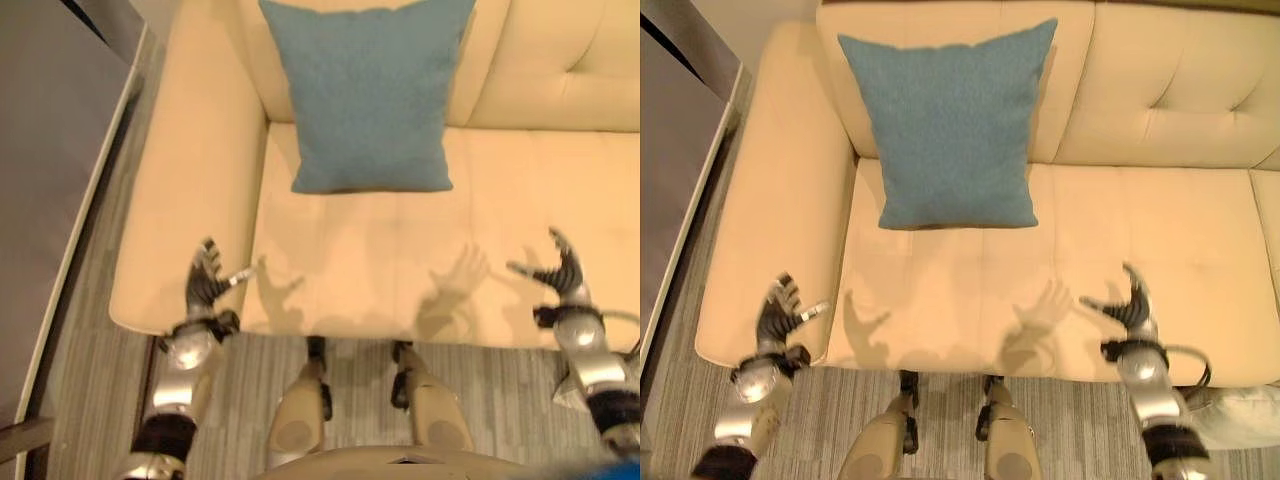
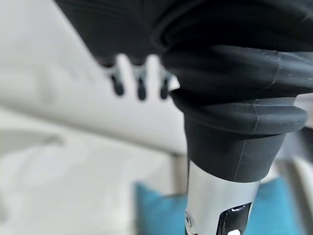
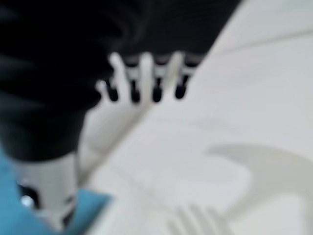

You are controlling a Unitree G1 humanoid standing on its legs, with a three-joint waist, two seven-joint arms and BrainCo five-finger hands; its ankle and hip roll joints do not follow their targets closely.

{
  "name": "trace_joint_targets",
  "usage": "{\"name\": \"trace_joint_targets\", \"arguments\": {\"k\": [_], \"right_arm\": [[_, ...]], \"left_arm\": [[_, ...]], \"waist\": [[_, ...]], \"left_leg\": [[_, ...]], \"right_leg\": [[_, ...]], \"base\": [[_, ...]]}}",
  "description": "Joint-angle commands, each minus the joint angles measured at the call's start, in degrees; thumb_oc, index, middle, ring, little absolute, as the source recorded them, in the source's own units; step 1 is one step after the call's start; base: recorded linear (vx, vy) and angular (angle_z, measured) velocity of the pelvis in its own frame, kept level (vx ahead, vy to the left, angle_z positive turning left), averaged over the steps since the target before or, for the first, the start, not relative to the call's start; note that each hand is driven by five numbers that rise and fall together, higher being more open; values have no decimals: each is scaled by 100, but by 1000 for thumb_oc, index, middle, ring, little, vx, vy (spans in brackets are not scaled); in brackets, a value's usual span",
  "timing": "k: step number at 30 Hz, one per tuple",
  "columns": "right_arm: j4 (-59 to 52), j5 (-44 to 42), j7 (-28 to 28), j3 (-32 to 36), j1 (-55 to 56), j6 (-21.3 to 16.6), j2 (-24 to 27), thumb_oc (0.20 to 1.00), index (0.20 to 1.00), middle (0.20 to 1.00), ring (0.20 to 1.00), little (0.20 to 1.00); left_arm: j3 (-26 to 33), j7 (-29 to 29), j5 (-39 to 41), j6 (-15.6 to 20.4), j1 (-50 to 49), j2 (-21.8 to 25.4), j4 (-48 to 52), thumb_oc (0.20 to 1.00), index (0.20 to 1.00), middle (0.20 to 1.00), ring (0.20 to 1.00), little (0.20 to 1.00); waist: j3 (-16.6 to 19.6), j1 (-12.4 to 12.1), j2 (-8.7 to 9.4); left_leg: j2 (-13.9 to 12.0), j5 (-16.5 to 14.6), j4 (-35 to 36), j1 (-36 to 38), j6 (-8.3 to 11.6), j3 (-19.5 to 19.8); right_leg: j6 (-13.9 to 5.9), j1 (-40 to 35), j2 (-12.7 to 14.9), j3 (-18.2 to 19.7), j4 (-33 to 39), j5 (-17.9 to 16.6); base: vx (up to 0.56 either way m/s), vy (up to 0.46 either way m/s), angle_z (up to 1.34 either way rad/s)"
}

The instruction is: Pick up all the scattered cushions and arrange them neatly on the sofa.

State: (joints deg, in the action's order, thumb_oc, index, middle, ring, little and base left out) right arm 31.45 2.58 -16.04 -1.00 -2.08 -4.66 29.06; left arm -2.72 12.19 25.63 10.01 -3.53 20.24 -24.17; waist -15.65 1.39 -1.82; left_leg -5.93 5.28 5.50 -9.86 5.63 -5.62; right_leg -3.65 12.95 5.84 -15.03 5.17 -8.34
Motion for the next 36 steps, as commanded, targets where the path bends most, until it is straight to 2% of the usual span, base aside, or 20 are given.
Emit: {"name": "trace_joint_targets", "arguments": {"k": [1,4,9,17,18,19,20,21,22,23,25,26,29,31,33,34,36], "right_arm": [[162,146,192,-239,-132,-227,168,1000,1000,1000,1000,1000],[417,47,301,-299,-20,-236,10,1000,1000,1000,1000,1000],[1189,336,519,-708,146,-207,-154,1000,1000,1000,1000,1000],[1973,472,624,-890,380,-101,-390,1000,1000,1000,1000,1000],[2136,411,621,-909,355,-91,-411,1000,1000,1000,1000,1000],[2214,388,637,-922,314,-85,-413,1000,1000,1000,1000,1000],[2216,387,636,-923,312,-86,-413,1000,1000,1000,1000,1000],[2401,388,632,-947,252,-66,-415,1000,1000,1000,1000,1000],[2512,384,645,-943,246,-51,-425,1000,1000,1000,1000,1000],[2736,386,648,-913,227,33,-495,1000,1000,1000,1000,1000],[2946,293,604,-878,131,99,-545,1000,1000,1000,1000,1000],[3086,259,594,-868,75,144,-584,1000,1000,1000,1000,1000],[3221,286,572,-908,-46,203,-657,1000,1000,1000,1000,1000],[3322,324,593,-953,-109,220,-790,1000,1000,1000,1000,1000],[3322,324,593,-952,-110,220,-791,1000,1000,1000,1000,1000],[3384,315,595,-975,-153,243,-845,1000,1000,1000,1000,1000],[3430,281,620,-948,-107,225,-864,1000,1000,1000,1000,1000]], "left_arm": [[-75,-314,-266,-4,231,136,-504,1000,1000,1000,1000,1000],[-180,-374,-493,-36,118,92,-773,1000,1000,1000,1000,1000],[-341,-584,-1062,-223,-94,-144,-1776,1000,1000,1000,1000,1000],[-361,-623,-1482,-379,-147,-388,-2768,1000,1000,1000,1000,1000],[-361,-555,-1454,-366,-72,-440,-2861,1000,1000,1000,1000,1000],[-375,-550,-1417,-360,-48,-455,-2874,1000,1000,1000,1000,1000],[-375,-550,-1417,-359,-46,-455,-2876,1000,1000,1000,1000,1000],[-384,-543,-1355,-352,-2,-492,-2889,1000,1000,1000,1000,1000],[-388,-569,-1355,-358,-1,-510,-2951,1000,1000,1000,1000,1000],[-397,-555,-1283,-375,53,-555,-3034,1000,1000,1000,1000,1000],[-483,-531,-1271,-398,172,-571,-3099,1000,1000,1000,1000,1000],[-537,-518,-1321,-396,236,-566,-3143,1000,1000,1000,1000,1000],[-548,-475,-1357,-388,339,-555,-3256,1000,1000,1000,1000,1000],[-479,-500,-1425,-402,352,-510,-3296,1000,1000,1000,1000,1000],[-480,-501,-1425,-402,353,-509,-3297,1000,1000,1000,1000,1000],[-422,-490,-1478,-431,354,-444,-3400,1000,1000,1000,1000,1000],[-388,-524,-1528,-475,332,-446,-3509,1000,1000,1000,1000,1000]], "waist": [[437,47,148],[549,65,146],[846,83,157],[951,123,249],[910,70,271],[908,62,281],[910,67,280],[891,57,302],[918,65,306],[948,81,278],[922,170,239],[901,198,272],[832,172,329],[729,59,386],[726,50,386],[598,-58,350],[554,-147,288]], "left_leg": [[148,-14,-107,399,214,-177],[156,-28,-91,556,216,-225],[145,-105,-98,894,180,-314],[149,-310,-481,1209,161,-300],[301,-493,-853,1232,116,192],[403,-547,-977,1175,100,402],[403,-554,-989,1164,99,407],[543,-679,-1221,1173,83,661],[595,-728,-1266,1206,63,747],[611,-791,-1145,1384,7,948],[626,-829,-852,1409,-65,871],[671,-953,-730,1450,-141,773],[795,-991,-575,1487,-257,683],[862,-1016,-571,1462,-361,412],[861,-1020,-573,1465,-362,403],[794,-952,-669,1375,-424,221],[719,-880,-683,1353,-475,52]], "right_leg": [[-497,-283,104,81,-429,534],[-510,-450,72,70,-350,528],[-517,-845,-20,122,-169,545],[-450,-1358,-77,243,-136,699],[-419,-1416,-108,431,-167,696],[-416,-1361,-98,497,-189,674],[-416,-1358,-98,493,-192,677],[-423,-1292,-77,623,-210,607],[-425,-1231,-63,695,-248,573],[-477,-994,-68,866,-368,466],[-596,-701,15,932,-454,303],[-661,-598,71,1008,-475,204],[-844,-400,187,1045,-414,-68],[-963,-197,317,896,-425,-225],[-964,-195,314,905,-431,-222],[-866,-132,392,460,-936,49],[-706,-289,503,18,-1441,347]], "base": [[0,0,0],[0,0,0],[4,-5,-1],[-19,-28,-8],[-82,14,-5],[-82,14,-13],[-118,35,-20],[-124,64,-36],[-244,146,-58],[-249,178,-63],[-247,182,-64],[-219,176,-60],[-154,126,-56],[-273,164,-101],[-179,59,-86],[-285,70,-46],[-306,80,-65]]}}
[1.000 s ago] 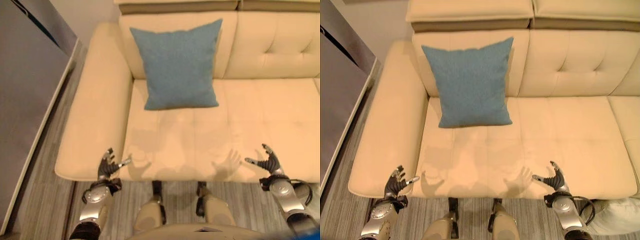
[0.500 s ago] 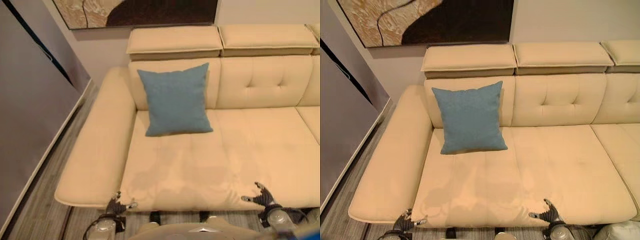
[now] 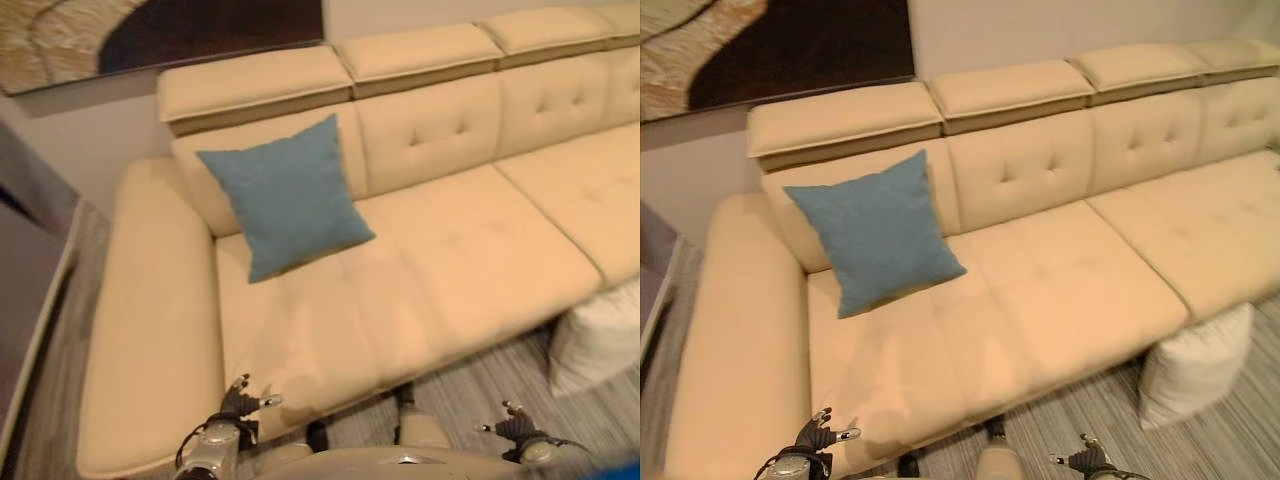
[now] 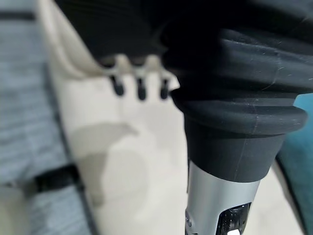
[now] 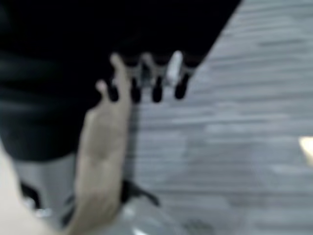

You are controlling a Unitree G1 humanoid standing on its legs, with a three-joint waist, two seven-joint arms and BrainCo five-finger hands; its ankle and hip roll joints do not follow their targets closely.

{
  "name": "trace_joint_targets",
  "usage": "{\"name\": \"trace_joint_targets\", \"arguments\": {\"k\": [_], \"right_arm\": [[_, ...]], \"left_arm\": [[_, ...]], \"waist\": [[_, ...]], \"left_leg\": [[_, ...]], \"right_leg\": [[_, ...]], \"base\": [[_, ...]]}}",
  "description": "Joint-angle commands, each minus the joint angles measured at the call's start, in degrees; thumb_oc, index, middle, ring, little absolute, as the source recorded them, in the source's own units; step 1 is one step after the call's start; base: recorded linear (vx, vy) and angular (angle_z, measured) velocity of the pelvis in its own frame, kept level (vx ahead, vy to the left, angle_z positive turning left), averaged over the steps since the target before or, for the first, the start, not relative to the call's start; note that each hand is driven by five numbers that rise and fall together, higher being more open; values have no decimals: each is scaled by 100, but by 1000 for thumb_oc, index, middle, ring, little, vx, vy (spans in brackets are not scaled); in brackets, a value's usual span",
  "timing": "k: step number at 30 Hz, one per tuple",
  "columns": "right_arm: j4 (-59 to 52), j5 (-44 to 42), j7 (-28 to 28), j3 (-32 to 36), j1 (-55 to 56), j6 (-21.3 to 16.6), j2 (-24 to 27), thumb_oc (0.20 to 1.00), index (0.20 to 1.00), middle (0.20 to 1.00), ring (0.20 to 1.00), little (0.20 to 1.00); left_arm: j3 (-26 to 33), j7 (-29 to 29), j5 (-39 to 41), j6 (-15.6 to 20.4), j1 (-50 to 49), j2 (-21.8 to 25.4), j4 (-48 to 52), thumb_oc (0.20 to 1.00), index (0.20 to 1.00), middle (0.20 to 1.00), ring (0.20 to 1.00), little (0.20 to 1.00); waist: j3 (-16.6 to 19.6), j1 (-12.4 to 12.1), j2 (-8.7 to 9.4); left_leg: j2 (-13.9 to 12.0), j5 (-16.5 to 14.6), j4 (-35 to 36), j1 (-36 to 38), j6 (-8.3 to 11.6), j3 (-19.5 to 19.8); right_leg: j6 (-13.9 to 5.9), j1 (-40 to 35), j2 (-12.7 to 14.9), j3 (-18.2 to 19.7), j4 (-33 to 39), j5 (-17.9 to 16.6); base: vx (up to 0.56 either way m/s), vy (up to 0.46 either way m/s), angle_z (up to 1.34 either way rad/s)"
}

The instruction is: Pick up all the scattered cushions and arrange them neatly on the sofa.

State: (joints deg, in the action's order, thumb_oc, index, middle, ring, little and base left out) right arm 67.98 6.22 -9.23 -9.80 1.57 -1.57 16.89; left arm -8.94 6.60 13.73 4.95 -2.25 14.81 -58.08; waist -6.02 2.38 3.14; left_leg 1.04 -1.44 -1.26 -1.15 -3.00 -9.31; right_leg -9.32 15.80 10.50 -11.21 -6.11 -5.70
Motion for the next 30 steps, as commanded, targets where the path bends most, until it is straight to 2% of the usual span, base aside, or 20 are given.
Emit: {"name": "trace_joint_targets", "arguments": {"k": [1,2,3,4,5,6,7,8,10,14,16,17,18,19,20,21,22,24,27,30], "right_arm": [[-191,-106,-53,-26,-448,-83,338,1000,1000,1000,1000,1000],[-158,-127,-41,3,-433,-87,321,1000,1000,1000,1000,1000],[-96,-154,-50,61,-381,-92,304,1000,1000,1000,1000,1000],[-53,-173,-48,87,-368,-88,278,1000,1000,1000,1000,1000],[-52,-173,-48,88,-369,-88,277,1000,1000,1000,1000,1000],[9,-186,-43,126,-326,-73,231,1000,1000,1000,1000,1000],[10,-186,-43,127,-327,-73,230,1000,1000,1000,1000,1000],[-6,-253,-62,94,-384,-72,193,1000,1000,1000,1000,1000],[16,-417,-77,61,-429,-72,163,1000,1000,1000,1000,1000],[-10,-560,-87,89,-375,-91,211,1000,1000,1000,1000,1000],[4,-603,-98,104,-354,-79,236,1000,1000,1000,1000,1000],[4,-603,-98,104,-355,-79,236,1000,1000,1000,1000,1000],[35,-602,-98,102,-337,-80,248,1000,1000,1000,1000,1000],[35,-602,-98,103,-338,-79,247,1000,1000,1000,1000,1000],[77,-582,-71,100,-301,-81,252,1000,1000,1000,1000,1000],[129,-550,-58,96,-266,-71,260,1000,1000,1000,1000,1000],[138,-548,-36,99,-262,-54,266,1000,1000,1000,1000,1000],[145,-551,-37,103,-267,-48,265,1000,1000,1000,1000,1000],[139,-603,-62,91,-417,-59,220,1000,1000,1000,1000,1000],[125,-608,-60,89,-444,-63,192,1000,1000,1000,1000,1000]], "left_arm": [[235,18,-359,15,180,100,-167,1000,1000,1000,1000,1000],[233,-7,-360,5,179,100,-186,1000,1000,1000,1000,1000],[211,-32,-400,-7,158,100,-240,1000,1000,1000,1000,1000],[225,-47,-399,-17,160,94,-264,1000,1000,1000,1000,1000],[224,-47,-399,-17,162,94,-264,1000,1000,1000,1000,1000],[244,-46,-388,-42,165,86,-299,1000,1000,1000,1000,1000],[244,-46,-388,-42,167,87,-300,1000,1000,1000,1000,1000],[242,-29,-386,-55,179,106,-259,1000,1000,1000,1000,1000],[240,-12,-368,-37,240,51,-273,1000,1000,1000,1000,1000],[136,-51,-383,-74,315,-27,-324,1000,1000,1000,1000,1000],[62,-55,-368,-61,335,-77,-233,1000,1000,1000,1000,1000],[62,-55,-368,-61,336,-76,-233,1000,1000,1000,1000,1000],[-22,-72,-364,-62,366,-150,-225,1000,1000,1000,1000,1000],[-22,-72,-364,-62,367,-149,-226,1000,1000,1000,1000,1000],[-52,-93,-383,-66,363,-178,-249,1000,1000,1000,1000,1000],[-95,-105,-372,-73,344,-206,-223,1000,1000,1000,1000,1000],[-123,-104,-365,-76,339,-216,-186,1000,1000,1000,1000,1000],[-153,-121,-383,-81,345,-207,-176,1000,1000,1000,1000,1000],[-248,-72,-572,-34,481,-165,-291,1000,1000,1000,1000,1000],[-238,-61,-609,-27,489,-156,-304,1000,1000,1000,1000,1000]], "waist": [[-387,-243,-229],[-348,-248,-234],[-294,-320,-270],[-260,-362,-281],[-244,-362,-283],[-168,-515,-240],[-157,-513,-243],[-156,-535,-143],[-108,-492,-66],[-174,-359,-67],[-230,-362,-97],[-212,-358,-95],[-250,-360,-93],[-236,-356,-89],[-236,-348,-96],[-208,-344,-108],[-221,-350,-130],[-247,-337,-145],[-375,-285,-91],[-395,-309,-68]], "left_leg": [[-5,-126,21,443,362,355],[-32,-99,44,421,359,317],[-107,-51,113,428,353,150],[-143,-25,143,415,358,85],[-147,-17,141,392,358,85],[-210,-13,68,315,412,-110],[-216,-6,64,297,413,-106],[-245,72,18,237,495,-166],[-374,125,-163,107,622,-296],[-501,196,-408,17,770,-251],[-433,139,-455,35,781,65],[-429,152,-449,13,780,68],[-218,4,-608,33,793,525],[-213,16,-601,16,792,527],[-124,-68,-663,84,790,681],[57,-149,-794,116,774,977],[110,-219,-755,172,744,1086],[118,-314,-551,226,689,1085],[252,-312,-199,223,554,1030],[222,-286,-92,234,539,897]], "right_leg": [[-75,-589,-20,-414,-693,233],[-44,-658,-63,-456,-785,332],[-10,-946,16,-749,-1027,596],[0,-1065,48,-837,-1081,680],[3,-1053,42,-840,-1062,662],[-56,-1468,234,-1205,-864,700],[-52,-1465,224,-1212,-837,679],[-37,-1625,25,-1110,-347,712],[0,-1707,-234,-829,154,799],[103,-1799,-413,-687,454,752],[132,-1791,-470,-532,497,715],[133,-1769,-468,-534,500,707],[139,-1717,-507,-276,537,613],[139,-1699,-502,-279,539,607],[140,-1672,-523,-105,574,535],[83,-1515,-520,161,600,382],[57,-1391,-530,311,570,310],[16,-1255,-530,400,525,247],[-241,-762,-440,636,585,-187],[-293,-714,-415,585,604,-234]], "base": [[-209,47,-105],[-217,3,-88],[-179,-41,-56],[-138,-45,-27],[-141,-110,-44],[-99,-89,-47],[-148,-180,-49],[-74,-148,-50],[-68,-264,-77],[-61,-131,-53],[-84,-57,-27],[-103,-15,-30],[-77,-9,-47],[-101,1,-61],[-108,42,-107],[-168,70,-93],[-141,60,-109],[-119,57,-115],[-240,131,-60],[-99,45,-110]]}}
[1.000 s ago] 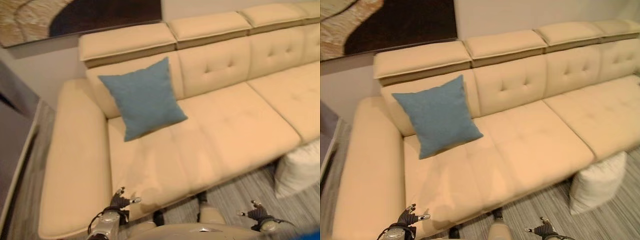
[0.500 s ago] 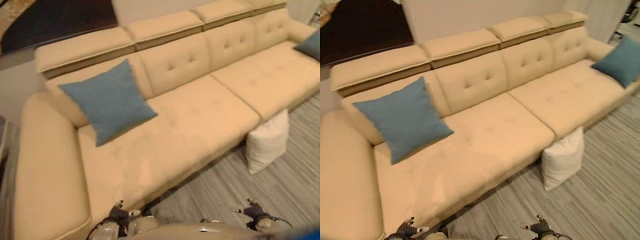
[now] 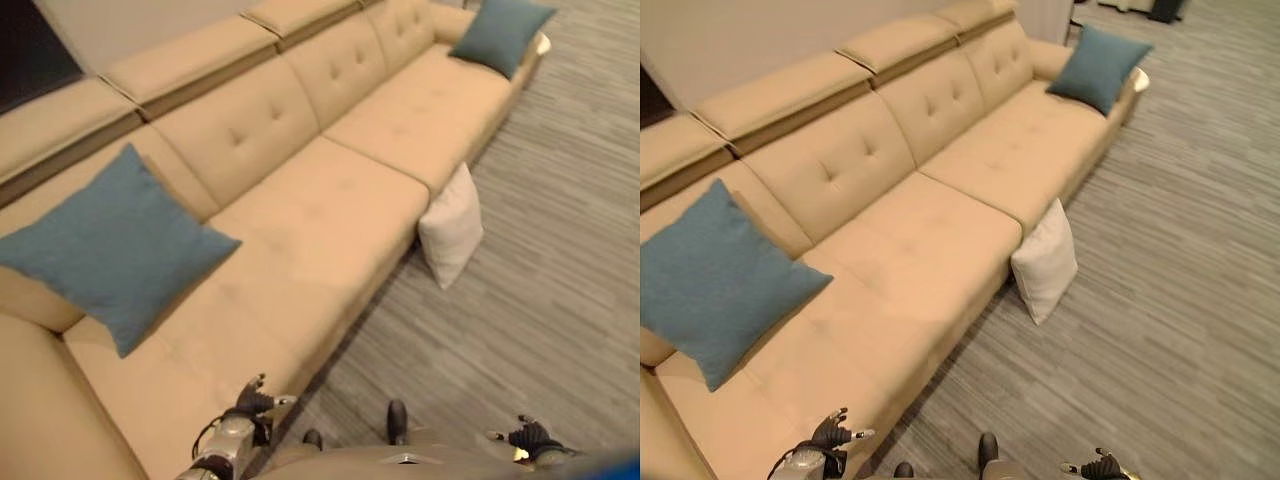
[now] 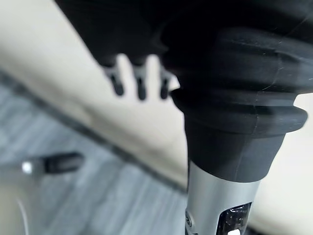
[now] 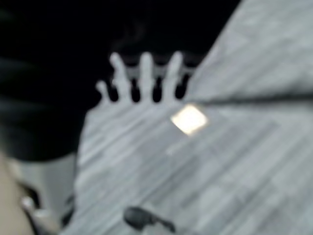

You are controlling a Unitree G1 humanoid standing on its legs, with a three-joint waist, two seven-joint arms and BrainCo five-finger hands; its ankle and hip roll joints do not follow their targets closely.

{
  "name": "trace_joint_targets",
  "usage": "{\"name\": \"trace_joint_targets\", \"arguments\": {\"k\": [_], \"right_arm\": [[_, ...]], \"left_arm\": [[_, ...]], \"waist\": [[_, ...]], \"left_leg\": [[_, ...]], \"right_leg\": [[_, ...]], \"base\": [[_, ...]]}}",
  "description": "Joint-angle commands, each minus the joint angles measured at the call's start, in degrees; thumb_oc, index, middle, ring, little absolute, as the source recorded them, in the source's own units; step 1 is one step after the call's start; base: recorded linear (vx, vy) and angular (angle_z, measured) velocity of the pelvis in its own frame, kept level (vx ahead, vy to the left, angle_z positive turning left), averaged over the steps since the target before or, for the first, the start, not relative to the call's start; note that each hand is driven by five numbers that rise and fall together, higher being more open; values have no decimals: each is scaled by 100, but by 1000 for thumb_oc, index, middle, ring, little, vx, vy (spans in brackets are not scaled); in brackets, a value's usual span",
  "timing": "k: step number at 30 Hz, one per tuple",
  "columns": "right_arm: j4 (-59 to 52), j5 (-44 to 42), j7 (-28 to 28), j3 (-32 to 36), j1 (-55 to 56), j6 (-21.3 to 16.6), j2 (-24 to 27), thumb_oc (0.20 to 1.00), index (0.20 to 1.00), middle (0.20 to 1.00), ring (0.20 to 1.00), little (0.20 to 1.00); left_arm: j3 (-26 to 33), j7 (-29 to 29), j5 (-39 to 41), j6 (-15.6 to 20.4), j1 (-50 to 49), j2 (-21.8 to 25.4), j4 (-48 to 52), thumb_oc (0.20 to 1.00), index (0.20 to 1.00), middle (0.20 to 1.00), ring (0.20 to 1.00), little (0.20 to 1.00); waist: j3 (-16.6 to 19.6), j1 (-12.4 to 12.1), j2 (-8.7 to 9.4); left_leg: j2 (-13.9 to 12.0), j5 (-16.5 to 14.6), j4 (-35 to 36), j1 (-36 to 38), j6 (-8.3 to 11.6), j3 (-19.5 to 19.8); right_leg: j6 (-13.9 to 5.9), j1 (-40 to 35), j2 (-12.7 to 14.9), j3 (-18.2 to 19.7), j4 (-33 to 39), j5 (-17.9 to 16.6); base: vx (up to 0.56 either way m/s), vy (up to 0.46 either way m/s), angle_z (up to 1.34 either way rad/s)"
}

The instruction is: Pick up all the scattered cushions and arrange them neatly on the sofa.

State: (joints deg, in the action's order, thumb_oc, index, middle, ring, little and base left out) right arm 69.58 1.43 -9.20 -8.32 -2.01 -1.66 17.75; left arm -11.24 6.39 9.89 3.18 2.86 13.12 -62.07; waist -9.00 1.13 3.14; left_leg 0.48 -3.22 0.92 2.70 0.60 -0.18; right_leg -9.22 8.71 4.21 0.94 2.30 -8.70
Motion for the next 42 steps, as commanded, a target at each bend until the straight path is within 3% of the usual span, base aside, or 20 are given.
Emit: {"name": "trace_joint_targets", "arguments": {"k": [1,2,3,4,5,8,9,13,15,19,21,22,24,26,30,32,36,39,41,42], "right_arm": [[-40,-125,-72,-78,-109,-64,63,1000,1000,1000,1000,1000],[-17,-146,-121,-92,-160,-57,-57,1000,1000,1000,1000,1000],[-17,-145,-121,-92,-161,-56,-59,1000,1000,1000,1000,1000],[39,-127,-104,-67,-120,-59,-59,1000,1000,1000,1000,1000],[63,-125,-105,-46,-109,-54,-74,1000,1000,1000,1000,1000],[109,-201,-103,54,-62,-51,-74,1000,1000,1000,1000,1000],[137,-282,-115,136,-34,-45,-93,1000,1000,1000,1000,1000],[165,-323,-102,135,-64,-42,-71,1000,1000,1000,1000,1000],[119,-413,-110,147,-62,-68,-67,1000,1000,1000,1000,1000],[66,-590,-86,205,-32,-132,1,1000,1000,1000,1000,1000],[57,-678,-110,190,-2,-138,32,1000,1000,1000,1000,1000],[57,-678,-110,191,-3,-137,30,1000,1000,1000,1000,1000],[35,-711,-131,178,-54,-131,85,1000,1000,1000,1000,1000],[38,-714,-139,163,-63,-128,87,1000,1000,1000,1000,1000],[78,-705,-151,130,-88,-120,133,1000,1000,1000,1000,1000],[73,-650,-135,87,-101,-117,106,1000,1000,1000,1000,1000],[37,-490,-96,41,-118,-91,13,1000,1000,1000,1000,1000],[-5,-434,-49,36,-204,-88,36,1000,1000,1000,1000,1000],[-57,-405,-50,30,-257,-79,45,1000,1000,1000,1000,1000],[-96,-382,-51,26,-260,-73,40,1000,1000,1000,1000,1000]], "left_arm": [[25,-28,-238,144,-18,30,90,1000,1000,1000,1000,1000],[108,57,-272,121,85,139,-23,1000,1000,1000,1000,1000],[108,57,-272,121,87,141,-24,1000,1000,1000,1000,1000],[122,9,-276,104,94,139,-23,1000,1000,1000,1000,1000],[122,7,-282,100,113,150,-27,1000,1000,1000,1000,1000],[124,-11,-260,105,109,152,-11,1000,1000,1000,1000,1000],[144,-17,-257,84,86,115,-12,1000,1000,1000,1000,1000],[238,-34,-236,66,6,88,-35,1000,1000,1000,1000,1000],[276,-18,-121,67,-20,59,-53,1000,1000,1000,1000,1000],[235,-13,-75,88,-48,-34,-74,1000,1000,1000,1000,1000],[178,10,40,91,-25,-78,-25,1000,1000,1000,1000,1000],[178,11,40,91,-23,-76,-25,1000,1000,1000,1000,1000],[18,20,74,94,46,-101,141,1000,1000,1000,1000,1000],[-9,25,89,92,54,-97,164,1000,1000,1000,1000,1000],[-90,24,16,85,117,-130,213,1000,1000,1000,1000,1000],[-31,42,81,93,79,-106,269,1000,1000,1000,1000,1000],[2,66,123,69,15,-79,322,1000,1000,1000,1000,1000],[-23,66,175,70,60,-7,426,1000,1000,1000,1000,1000],[-79,99,148,72,118,58,472,1000,1000,1000,1000,1000],[-65,115,176,72,149,77,482,1000,1000,1000,1000,1000]], "waist": [[-113,-184,-49],[-220,-420,-100],[-213,-410,-92],[-221,-445,-154],[-195,-435,-153],[-100,-467,-148],[-19,-551,-120],[68,-607,-132],[42,-523,-168],[-84,-405,-157],[-228,-441,-91],[-212,-434,-79],[-277,-535,-33],[-287,-564,-28],[-319,-750,-111],[-265,-795,-91],[-111,-908,-76],[-165,-836,-117],[-228,-695,-233],[-235,-643,-275]], "left_leg": [[251,-78,-257,-159,160,-114],[8,82,-145,-207,149,-546],[17,95,-143,-222,146,-537],[-79,213,-39,-213,119,-745],[-94,246,13,-187,124,-817],[-126,268,47,-179,118,-1015],[-161,274,52,-169,152,-1249],[-228,247,27,-93,194,-1452],[-292,193,-162,-84,237,-1408],[-523,2,-1139,-211,388,-1487],[-651,216,-2010,-503,517,-1249],[-637,238,-1993,-522,512,-1247],[-309,149,-1748,-1092,397,-935],[-308,206,-1613,-1216,374,-990],[-197,903,-931,-1701,457,-980],[-101,716,-861,-1448,343,-874],[51,428,-785,-1092,85,-884],[123,226,-632,-688,-140,-980],[68,113,-570,-450,-201,-921],[50,41,-505,-291,-186,-947]], "right_leg": [[-348,73,235,-694,-240,8],[-215,65,542,-2000,-560,261],[-216,75,553,-2008,-558,255],[-75,-92,595,-2350,-996,554],[-58,-159,561,-2368,-1101,632],[-64,-401,604,-2605,-1086,707],[-91,-672,589,-2845,-863,763],[-69,-728,506,-2884,-569,747],[-24,-719,415,-2669,-513,783],[103,-933,259,-2522,-259,825],[221,-1152,146,-2427,-71,849],[221,-1130,159,-2432,-72,844],[215,-1222,103,-2249,-2,916],[205,-1261,67,-2206,0,957],[244,-1614,-257,-1881,96,1192],[260,-1700,-270,-1749,57,1333],[87,-1577,-48,-1636,-909,1407],[-373,-898,284,-1667,-2405,682],[-367,-520,352,-1754,-3177,573],[-308,-321,578,-2045,-3143,588]], "base": [[-245,9,-98],[-248,10,-74],[-298,17,-156],[-128,24,-168],[-127,23,-146],[-85,-38,-27],[-26,-53,-46],[32,-114,-59],[77,-198,-37],[47,-213,-28],[89,-188,-18],[70,-83,-27],[113,-99,-38],[141,-62,-30],[293,-59,-27],[413,21,-84],[326,71,-101],[270,97,-37],[288,80,-12],[297,40,32]]}}
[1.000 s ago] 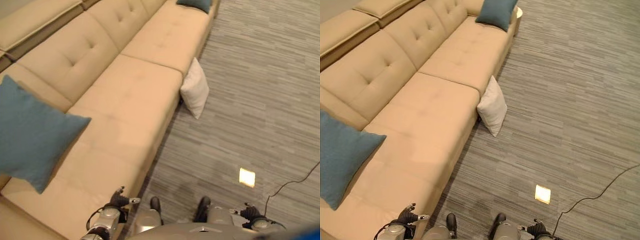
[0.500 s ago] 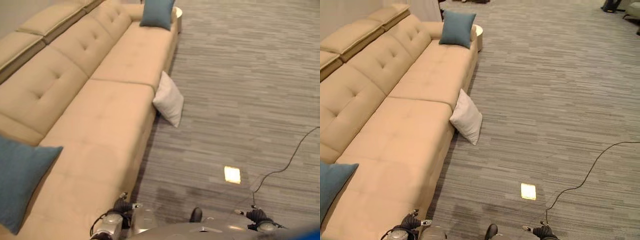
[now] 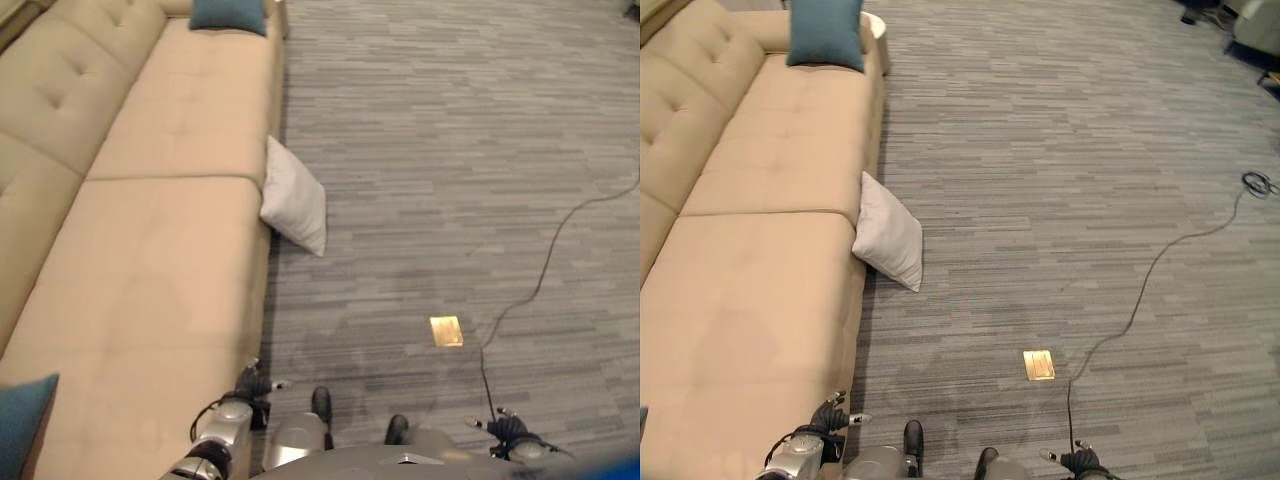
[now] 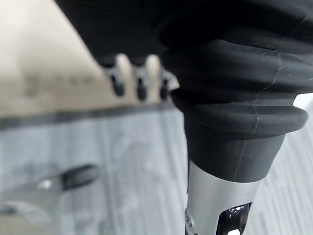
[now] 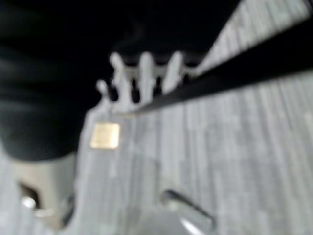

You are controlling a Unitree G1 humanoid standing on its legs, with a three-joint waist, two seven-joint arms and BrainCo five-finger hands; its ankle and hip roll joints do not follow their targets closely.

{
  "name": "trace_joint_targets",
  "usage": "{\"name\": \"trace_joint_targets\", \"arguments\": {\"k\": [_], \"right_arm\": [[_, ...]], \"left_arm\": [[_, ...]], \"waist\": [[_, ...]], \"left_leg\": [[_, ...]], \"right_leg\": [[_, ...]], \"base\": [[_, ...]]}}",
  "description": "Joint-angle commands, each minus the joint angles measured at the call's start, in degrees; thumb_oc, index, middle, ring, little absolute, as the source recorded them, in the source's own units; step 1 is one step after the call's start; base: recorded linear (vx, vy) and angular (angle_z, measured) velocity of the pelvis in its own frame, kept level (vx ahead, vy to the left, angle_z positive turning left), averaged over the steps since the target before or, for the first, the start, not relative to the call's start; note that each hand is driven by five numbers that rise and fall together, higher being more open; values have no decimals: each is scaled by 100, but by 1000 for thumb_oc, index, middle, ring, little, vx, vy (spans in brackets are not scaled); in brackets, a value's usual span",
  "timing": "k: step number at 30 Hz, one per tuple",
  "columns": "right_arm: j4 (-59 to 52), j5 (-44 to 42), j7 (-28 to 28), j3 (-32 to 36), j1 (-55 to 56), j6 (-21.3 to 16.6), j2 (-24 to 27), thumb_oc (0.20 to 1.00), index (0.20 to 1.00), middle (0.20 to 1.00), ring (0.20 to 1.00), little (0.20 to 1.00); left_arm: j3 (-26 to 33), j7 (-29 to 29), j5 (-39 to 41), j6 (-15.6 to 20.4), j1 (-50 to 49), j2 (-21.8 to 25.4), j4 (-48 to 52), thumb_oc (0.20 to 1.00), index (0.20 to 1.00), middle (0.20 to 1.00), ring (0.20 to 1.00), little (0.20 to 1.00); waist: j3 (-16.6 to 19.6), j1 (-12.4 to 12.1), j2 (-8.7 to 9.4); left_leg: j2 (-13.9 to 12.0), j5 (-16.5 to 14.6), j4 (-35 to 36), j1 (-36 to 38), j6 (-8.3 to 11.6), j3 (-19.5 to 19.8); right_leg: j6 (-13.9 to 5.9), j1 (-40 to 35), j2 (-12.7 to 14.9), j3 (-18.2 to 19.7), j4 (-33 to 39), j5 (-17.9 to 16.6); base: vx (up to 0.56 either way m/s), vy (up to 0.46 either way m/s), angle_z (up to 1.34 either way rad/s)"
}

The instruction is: Pick up all the scattered cushions and arrange them neatly on the sofa.

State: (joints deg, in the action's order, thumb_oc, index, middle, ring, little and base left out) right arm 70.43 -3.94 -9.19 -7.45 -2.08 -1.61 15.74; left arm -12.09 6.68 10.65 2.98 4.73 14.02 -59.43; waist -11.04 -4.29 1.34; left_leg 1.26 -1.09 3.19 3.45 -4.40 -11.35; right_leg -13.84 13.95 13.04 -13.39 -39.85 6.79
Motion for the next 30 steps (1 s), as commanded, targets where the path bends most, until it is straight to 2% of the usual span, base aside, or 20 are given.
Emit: {"name": "trace_joint_targets", "arguments": {"k": [1,3,4,5,6,8,11,12,13,16,18,20,21,22,23,24,25,26,27,30], "right_arm": [[-192,176,-62,-71,-266,-73,260,1000,1000,1000,1000,1000],[-206,183,-64,-83,-306,-82,296,1000,1000,1000,1000,1000],[-238,199,-70,-99,-332,-72,328,1000,1000,1000,1000,1000],[-239,199,-70,-99,-331,-72,328,1000,1000,1000,1000,1000],[-255,175,-69,-96,-336,-68,327,1000,1000,1000,1000,1000],[-238,241,-59,-125,-337,-35,348,1000,1000,1000,1000,1000],[-220,286,-16,-170,-298,-36,334,1000,1000,1000,1000,1000],[-201,316,-6,-201,-289,-33,350,1000,1000,1000,1000,1000],[-169,196,-65,-155,-256,-76,386,1000,1000,1000,1000,1000],[-211,91,-91,-193,-248,-102,431,1000,1000,1000,1000,1000],[-185,18,-101,-169,-260,-78,429,1000,1000,1000,1000,1000],[-190,-21,-95,-169,-255,-94,444,1000,1000,1000,1000,1000],[-198,-10,-102,-174,-251,-104,447,1000,1000,1000,1000,1000],[-198,-10,-102,-176,-248,-104,449,1000,1000,1000,1000,1000],[-198,3,-109,-192,-235,-111,448,1000,1000,1000,1000,1000],[-206,-1,-108,-188,-231,-115,447,1000,1000,1000,1000,1000],[-208,-2,-102,-183,-219,-119,443,1000,1000,1000,1000,1000],[-209,-2,-102,-185,-216,-120,441,1000,1000,1000,1000,1000],[-223,-11,-101,-196,-229,-138,413,1000,1000,1000,1000,1000],[-240,33,-38,-246,-223,-122,328,1000,1000,1000,1000,1000]], "left_arm": [[27,115,114,102,-15,-6,229,1000,1000,1000,1000,1000],[28,103,72,111,47,13,181,1000,1000,1000,1000,1000],[20,86,-26,119,74,23,156,1000,1000,1000,1000,1000],[21,86,-26,120,73,22,156,1000,1000,1000,1000,1000],[39,76,-49,123,75,4,112,1000,1000,1000,1000,1000],[83,85,-75,146,4,-8,22,1000,1000,1000,1000,1000],[65,50,-149,132,-43,-65,-79,1000,1000,1000,1000,1000],[20,37,-165,140,-56,-77,-76,1000,1000,1000,1000,1000],[-39,16,-103,103,-37,-88,-55,1000,1000,1000,1000,1000],[-83,1,-33,116,-4,-107,-21,1000,1000,1000,1000,1000],[-61,22,12,85,17,-87,-51,1000,1000,1000,1000,1000],[-52,21,35,83,-19,-117,-50,1000,1000,1000,1000,1000],[-43,20,3,80,-43,-132,-71,1000,1000,1000,1000,1000],[-43,20,2,81,-46,-135,-71,1000,1000,1000,1000,1000],[-20,-3,-93,46,-76,-150,-98,1000,1000,1000,1000,1000],[-23,-4,-128,54,-84,-154,-127,1000,1000,1000,1000,1000],[-8,-25,-164,45,-98,-166,-161,1000,1000,1000,1000,1000],[-8,-25,-165,46,-101,-164,-161,1000,1000,1000,1000,1000],[-3,-41,-230,27,-95,-192,-251,1000,1000,1000,1000,1000],[63,-60,-205,22,-154,-171,-255,1000,1000,1000,1000,1000]], "waist": [[-47,-66,-125],[-60,-28,-140],[-61,49,-90],[-68,48,-99],[-51,84,-75],[25,180,-73],[112,238,-55],[130,241,-101],[99,217,-24],[-42,97,54],[-85,14,113],[-76,-128,81],[-48,-131,54],[-50,-134,60],[-26,-204,-54],[-18,-215,-104],[-29,-237,-114],[-47,-240,-104],[-29,-283,-101],[20,-302,-17]], "left_leg": [[-49,-203,-675,-246,347,156],[-67,-300,-590,-53,428,175],[-40,-394,-563,83,532,234],[-52,-398,-561,96,537,234],[-50,-453,-560,179,591,294],[-112,-572,-593,422,705,454],[-138,-651,-823,519,785,486],[-213,-496,-1167,479,900,544],[-558,95,-2455,-46,1159,442],[-585,180,-3154,-477,1162,485],[-629,199,-3157,-739,1093,395],[-406,-107,-2299,-1050,938,307],[-411,-1,-1827,-1148,912,210],[-400,14,-1786,-1119,911,204],[-411,491,-1069,-1314,942,81],[-439,781,-778,-1398,1007,-36],[-454,941,-575,-1430,1048,-151],[-442,942,-554,-1391,1052,-159],[-495,1076,-437,-1578,1072,-365],[-469,934,-520,-1397,990,-342]], "right_leg": [[231,-779,-178,-801,1280,-872],[384,-688,-61,-1067,2103,-759],[354,-548,-72,-988,2917,-966],[355,-572,-89,-994,2944,-978],[311,-525,-140,-889,3486,-1136],[192,-385,-125,-620,3728,-1396],[266,-508,-160,-643,3732,-1394],[347,-591,-242,-629,3720,-1349],[563,-896,-297,-820,3767,-1192],[720,-1148,-371,-932,3884,-1039],[788,-1307,-424,-1024,3912,-869],[703,-1609,-566,-1074,4143,-767],[677,-1624,-612,-1105,4153,-727],[673,-1632,-603,-1100,4153,-723],[668,-1839,-809,-1083,4212,-557],[678,-1927,-900,-1082,4226,-489],[685,-2033,-954,-1089,4230,-415],[681,-2059,-943,-1084,4226,-400],[692,-2210,-1029,-1086,4244,-296],[682,-2309,-1018,-1099,4149,-172]], "base": [[310,-13,34],[354,-132,1],[313,-158,-11],[334,-174,-3],[241,-138,10],[395,-213,42],[285,-168,36],[329,-396,-1],[255,-411,2],[117,-259,41],[162,-222,0],[302,-118,27],[267,-71,19],[297,-39,9],[316,-40,-4],[431,-54,3],[230,-24,10],[343,-33,9],[324,-18,4],[299,0,-1]]}}
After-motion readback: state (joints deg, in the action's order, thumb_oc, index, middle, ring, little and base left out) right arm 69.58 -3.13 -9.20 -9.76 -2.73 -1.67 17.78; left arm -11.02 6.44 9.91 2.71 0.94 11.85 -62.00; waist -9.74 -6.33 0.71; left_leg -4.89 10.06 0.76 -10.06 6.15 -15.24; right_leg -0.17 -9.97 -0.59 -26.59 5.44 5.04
